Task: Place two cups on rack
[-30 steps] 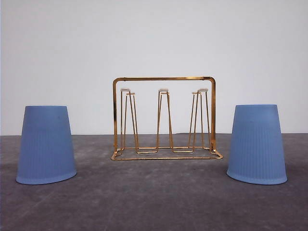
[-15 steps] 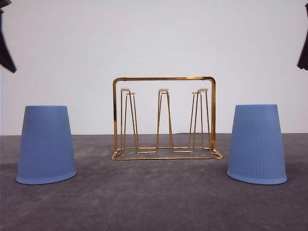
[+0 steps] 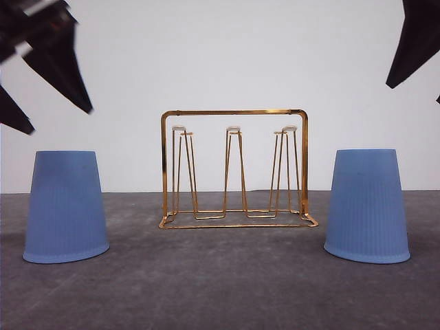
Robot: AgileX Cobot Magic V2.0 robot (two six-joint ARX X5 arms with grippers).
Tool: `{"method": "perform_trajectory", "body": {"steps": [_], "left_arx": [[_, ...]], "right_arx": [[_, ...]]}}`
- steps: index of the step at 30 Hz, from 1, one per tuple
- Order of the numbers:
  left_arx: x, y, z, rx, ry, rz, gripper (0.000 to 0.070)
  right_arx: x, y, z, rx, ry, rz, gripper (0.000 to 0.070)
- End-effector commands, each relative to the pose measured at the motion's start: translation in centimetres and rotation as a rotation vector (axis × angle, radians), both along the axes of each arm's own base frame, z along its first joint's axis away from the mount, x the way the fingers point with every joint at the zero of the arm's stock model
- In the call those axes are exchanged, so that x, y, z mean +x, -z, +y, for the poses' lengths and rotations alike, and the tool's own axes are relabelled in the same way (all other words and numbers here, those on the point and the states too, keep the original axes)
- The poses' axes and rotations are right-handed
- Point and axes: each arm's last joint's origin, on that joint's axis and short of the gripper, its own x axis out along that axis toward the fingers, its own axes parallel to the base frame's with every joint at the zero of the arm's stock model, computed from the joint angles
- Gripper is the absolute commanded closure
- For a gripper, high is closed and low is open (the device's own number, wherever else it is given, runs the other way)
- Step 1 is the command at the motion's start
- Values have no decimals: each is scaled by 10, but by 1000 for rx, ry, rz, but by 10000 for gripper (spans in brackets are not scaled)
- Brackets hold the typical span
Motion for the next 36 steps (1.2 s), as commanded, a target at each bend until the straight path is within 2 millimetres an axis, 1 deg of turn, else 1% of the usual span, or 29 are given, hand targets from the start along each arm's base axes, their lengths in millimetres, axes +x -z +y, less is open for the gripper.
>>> {"method": "perform_trajectory", "body": {"steps": [1,5,9,11,12,13,18,19,21,24,27,33,36], "left_arx": [[5,1,-5,4,6,-1,103],[14,13,-13,52,-5,22,104],[22,27,-17,89,-16,68,105],[26,33,-18,99,-15,94,122],[27,36,-19,104,-15,106,141],[29,39,-19,107,-15,115,175],[31,46,-21,118,-11,145,393],[31,46,-21,113,-6,145,413],[31,44,-22,95,10,144,432],[31,31,-25,61,37,117,432],[34,9,-30,37,55,67,432],[39,-63,-41,-19,98,-80,430],[38,-94,-45,-49,120,-169,430]], "right_arx": [[2,-6,1,-1,-14,-21,33],[1,-6,1,-1,-14,-18,34],[1,-6,1,-1,-14,-19,34],[1,-6,1,-1,-14,-18,34],[1,-6,1,-1,-14,-18,34],[1,-6,1,-1,-14,-18,34],[1,-6,1,-1,-14,-19,34],[1,-6,1,-1,-14,-18,34],[1,-6,1,-1,-14,-18,34],[1,-6,1,-1,-14,-18,34],[1,-6,1,-1,-14,-17,34],[1,-6,1,-2,-14,-14,34],[1,-6,1,-2,-13,-9,34]]}}
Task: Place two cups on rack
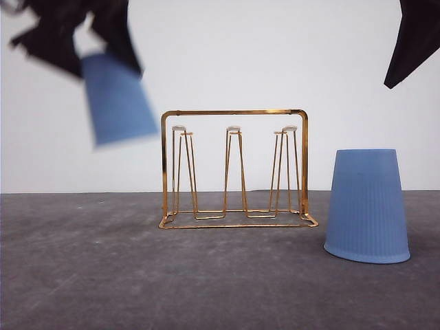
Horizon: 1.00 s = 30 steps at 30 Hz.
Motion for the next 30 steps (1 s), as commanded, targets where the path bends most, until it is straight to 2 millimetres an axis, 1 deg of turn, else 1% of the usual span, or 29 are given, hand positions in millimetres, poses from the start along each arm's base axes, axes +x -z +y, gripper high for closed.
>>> {"method": "perform_trajectory", "body": {"steps": [1,3,4,6,8,12,15,18,19,20,22,23,26,30], "left_arx": [[0,-19,-3,-13,27,-67,429],[1,-28,-4,-24,32,-113,428],[3,-28,-5,-27,33,-123,428],[8,-26,-7,-27,33,-125,428],[16,-18,-11,-20,34,-112,428],[39,4,-21,-2,37,-76,428],[58,26,-30,12,37,-41,427],[72,48,-37,33,38,5,424],[76,55,-39,38,38,18,404],[80,61,-41,43,38,29,363],[87,73,-43,53,39,52,233],[88,77,-44,57,39,63,193],[91,84,-45,65,39,82,179],[90,81,-47,61,47,79,179]], "right_arx": [[2,-6,1,2,-10,-19,34],[1,-6,1,2,-10,-13,34],[1,-6,1,1,-10,-9,34],[1,-5,1,0,-9,-2,34],[0,-5,1,0,-10,0,34],[0,-5,1,0,-10,0,34],[0,-5,1,-2,-8,-1,34],[0,-5,1,-7,-4,-1,34],[0,-5,1,-7,-4,-1,34],[0,-5,1,-7,-4,-1,34],[0,-5,1,-7,-4,-2,34],[0,-5,1,-7,-4,-2,34],[0,-5,1,-7,-4,-1,34],[0,-5,1,-7,-4,-2,31]]}}
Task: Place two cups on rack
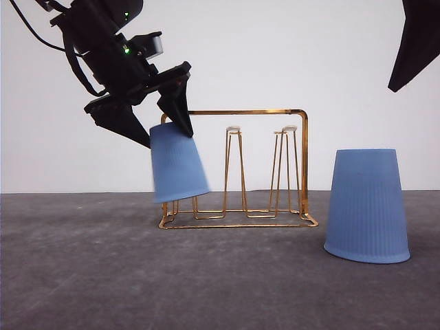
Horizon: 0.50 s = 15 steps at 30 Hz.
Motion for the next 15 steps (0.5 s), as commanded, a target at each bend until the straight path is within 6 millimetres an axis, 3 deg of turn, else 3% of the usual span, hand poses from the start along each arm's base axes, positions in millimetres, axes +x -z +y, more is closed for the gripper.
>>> {"method": "perform_trajectory", "body": {"steps": [1,9,15], "left_arx": [[2,-7,-5,-5,20,-17,179],[-7,-53,-3,-62,80,-32,179],[-34,-89,14,-18,99,-82,186]], "right_arx": [[2,-6,1,0,-9,-24,23],[15,-1,12,27,-70,-29,0],[42,19,31,21,-109,4,0]]}}
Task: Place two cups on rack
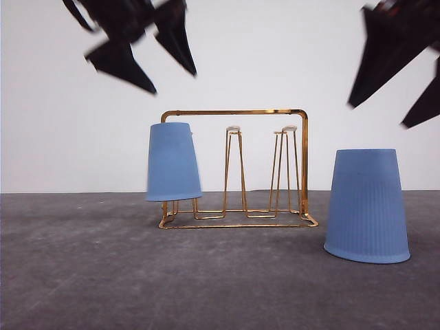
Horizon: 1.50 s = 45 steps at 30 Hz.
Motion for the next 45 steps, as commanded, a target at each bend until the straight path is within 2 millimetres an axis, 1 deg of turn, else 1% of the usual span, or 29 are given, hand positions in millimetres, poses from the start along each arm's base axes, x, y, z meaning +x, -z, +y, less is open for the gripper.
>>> {"method": "perform_trajectory", "body": {"steps": [1,3,6,9,12,13,14,15,17,18,19,21,24,27,32,35,37,39,42,45], "left_arx": [[-6,-10,6,49,3,-27,186],[-15,-15,17,101,-38,-18,185],[-26,-17,34,130,-96,-6,187],[-38,-11,51,129,-141,7,191],[-54,-1,67,141,-197,24,191],[-60,4,72,144,-216,31,191],[-67,8,77,145,-233,39,191],[-73,12,81,144,-247,46,191],[-85,20,87,136,-270,57,191],[-90,23,88,133,-275,59,191],[-95,25,90,133,-278,62,191],[-103,29,92,134,-279,68,191],[-111,31,94,135,-278,72,191],[-113,30,94,134,-278,69,191],[-113,30,94,133,-279,67,191],[-113,30,94,133,-279,66,191],[-113,30,94,133,-279,66,191],[-113,30,94,132,-279,66,191],[-112,29,94,129,-281,63,191],[-112,29,94,123,-286,64,191]], "right_arx": [[9,2,6,0,-4,2,0],[16,10,11,-7,-16,23,0],[26,24,17,-44,-8,56,0],[34,37,22,-66,-12,89,0],[39,47,25,-73,-21,119,0],[39,49,25,-75,-23,126,30],[40,50,26,-77,-24,132,76],[40,51,26,-78,-25,133,151],[40,51,26,-78,-28,127,251],[41,50,26,-77,-28,124,280],[40,49,26,-76,-29,119,294],[40,45,26,-75,-33,109,302],[37,25,25,-68,-40,68,302],[33,-7,25,-50,-44,-5,302],[30,-69,24,-12,-54,-174,302],[32,-93,25,9,-55,-256,302],[37,-99,27,17,-55,-292,302],[43,-98,29,22,-54,-308,302],[57,-88,33,19,-53,-301,302],[76,-72,40,15,-50,-281,302]]}}
